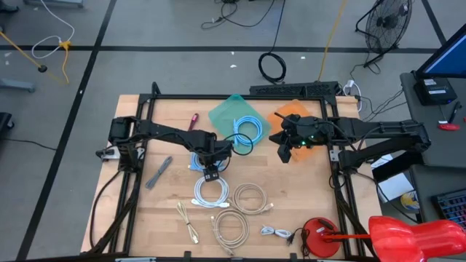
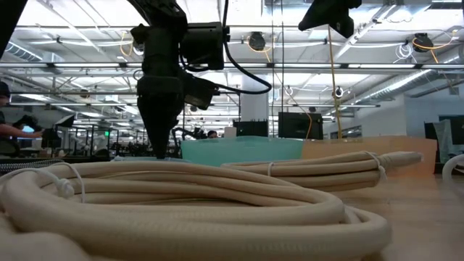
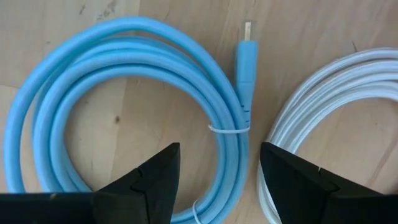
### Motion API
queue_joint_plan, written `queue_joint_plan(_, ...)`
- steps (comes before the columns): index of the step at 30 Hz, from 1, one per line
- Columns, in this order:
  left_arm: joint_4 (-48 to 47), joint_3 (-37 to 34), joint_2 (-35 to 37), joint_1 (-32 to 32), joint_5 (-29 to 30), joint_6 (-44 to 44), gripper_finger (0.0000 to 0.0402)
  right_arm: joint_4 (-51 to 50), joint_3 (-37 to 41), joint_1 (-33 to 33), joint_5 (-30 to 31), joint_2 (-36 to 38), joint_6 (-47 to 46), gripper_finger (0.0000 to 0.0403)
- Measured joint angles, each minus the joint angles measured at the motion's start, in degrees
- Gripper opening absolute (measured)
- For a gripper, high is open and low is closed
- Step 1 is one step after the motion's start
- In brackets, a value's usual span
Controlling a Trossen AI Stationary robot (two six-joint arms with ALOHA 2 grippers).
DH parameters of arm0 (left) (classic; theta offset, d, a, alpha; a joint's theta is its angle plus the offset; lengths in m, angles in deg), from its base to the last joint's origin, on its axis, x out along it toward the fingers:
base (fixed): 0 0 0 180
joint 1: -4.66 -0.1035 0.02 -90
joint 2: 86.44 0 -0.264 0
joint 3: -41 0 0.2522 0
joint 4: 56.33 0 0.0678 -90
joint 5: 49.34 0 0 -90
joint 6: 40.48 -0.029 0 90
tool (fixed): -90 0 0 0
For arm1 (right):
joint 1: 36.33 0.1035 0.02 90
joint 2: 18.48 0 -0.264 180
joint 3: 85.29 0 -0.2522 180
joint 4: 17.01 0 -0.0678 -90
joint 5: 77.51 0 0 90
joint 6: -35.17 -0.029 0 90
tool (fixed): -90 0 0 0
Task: Pick & Place USB Port
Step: Put the light blue charger cable into the green bin
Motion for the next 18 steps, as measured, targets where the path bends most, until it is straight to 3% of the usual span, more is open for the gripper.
queue_joint_plan(6,1.8,-1.1,0.1,0.0,0.0,0.7,0.0225,0.0,0.0,0.0,0.0,0.0,0.0,0.0)
queue_joint_plan(14,8.2,-8.9,0.5,0.0,-2.3,5.5,0.0224,0.0,0.0,0.0,0.0,0.0,0.0,0.0)
queue_joint_plan(18,8.3,-9.8,0.5,0.0,-1.9,6.5,0.0187,0.0,0.0,0.0,0.0,0.0,0.0,0.0)
